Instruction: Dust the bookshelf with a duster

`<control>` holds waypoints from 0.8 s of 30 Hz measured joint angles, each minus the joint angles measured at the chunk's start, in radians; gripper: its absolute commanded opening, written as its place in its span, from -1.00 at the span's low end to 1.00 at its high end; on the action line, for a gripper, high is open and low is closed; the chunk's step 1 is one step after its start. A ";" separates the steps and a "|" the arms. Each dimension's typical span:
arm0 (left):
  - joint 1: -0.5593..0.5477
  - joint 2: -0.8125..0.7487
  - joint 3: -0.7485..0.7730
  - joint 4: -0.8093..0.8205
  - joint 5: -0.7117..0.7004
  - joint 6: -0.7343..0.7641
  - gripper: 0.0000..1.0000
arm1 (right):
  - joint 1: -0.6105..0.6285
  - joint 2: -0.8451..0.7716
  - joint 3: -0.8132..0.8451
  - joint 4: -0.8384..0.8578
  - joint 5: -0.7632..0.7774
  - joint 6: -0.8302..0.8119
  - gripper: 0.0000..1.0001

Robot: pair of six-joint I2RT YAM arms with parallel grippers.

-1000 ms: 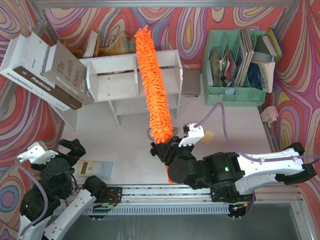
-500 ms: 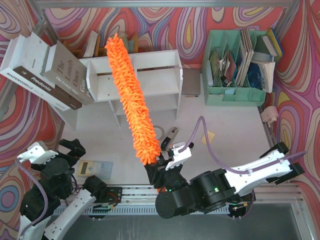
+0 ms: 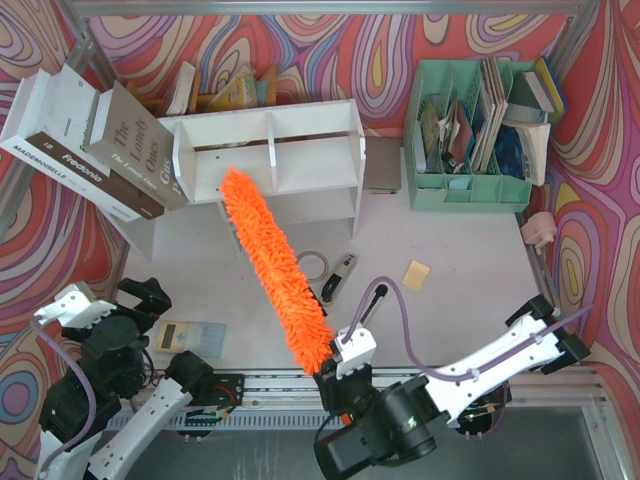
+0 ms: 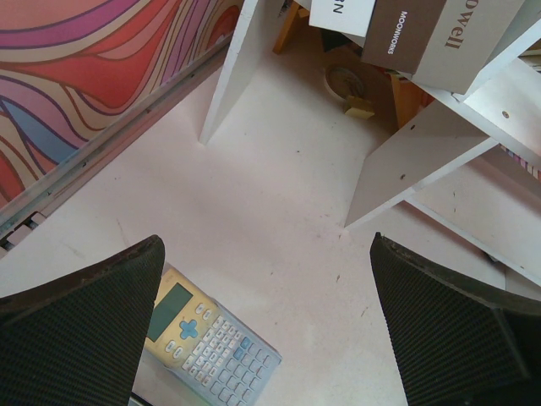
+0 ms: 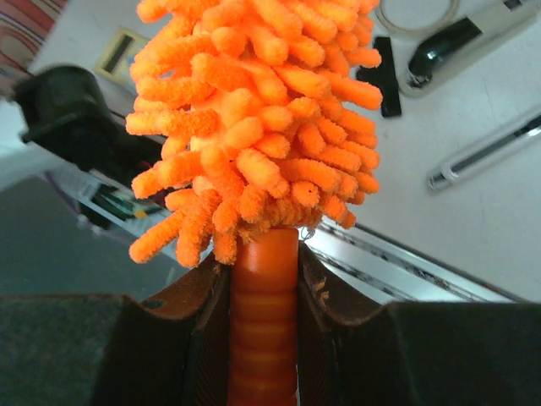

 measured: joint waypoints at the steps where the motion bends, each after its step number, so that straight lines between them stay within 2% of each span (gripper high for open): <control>1: 0.000 0.000 0.000 0.000 0.000 0.000 0.97 | 0.018 0.018 0.009 -0.056 -0.005 0.056 -1.00; 5: 0.000 0.000 0.000 0.000 0.000 0.000 0.97 | 0.074 0.081 0.020 -0.203 -0.031 0.201 -1.00; 10: 0.000 0.000 0.000 0.000 0.000 0.000 0.96 | 0.105 0.067 -0.037 -0.237 -0.075 0.281 -1.00; 18: 0.000 0.000 0.000 0.000 0.000 -0.001 0.97 | 0.074 0.020 -0.171 -0.170 -0.128 0.259 -1.00; 24: 0.000 0.001 0.000 0.000 0.000 -0.001 0.97 | 0.010 -0.020 -0.293 -0.029 -0.136 0.190 -1.00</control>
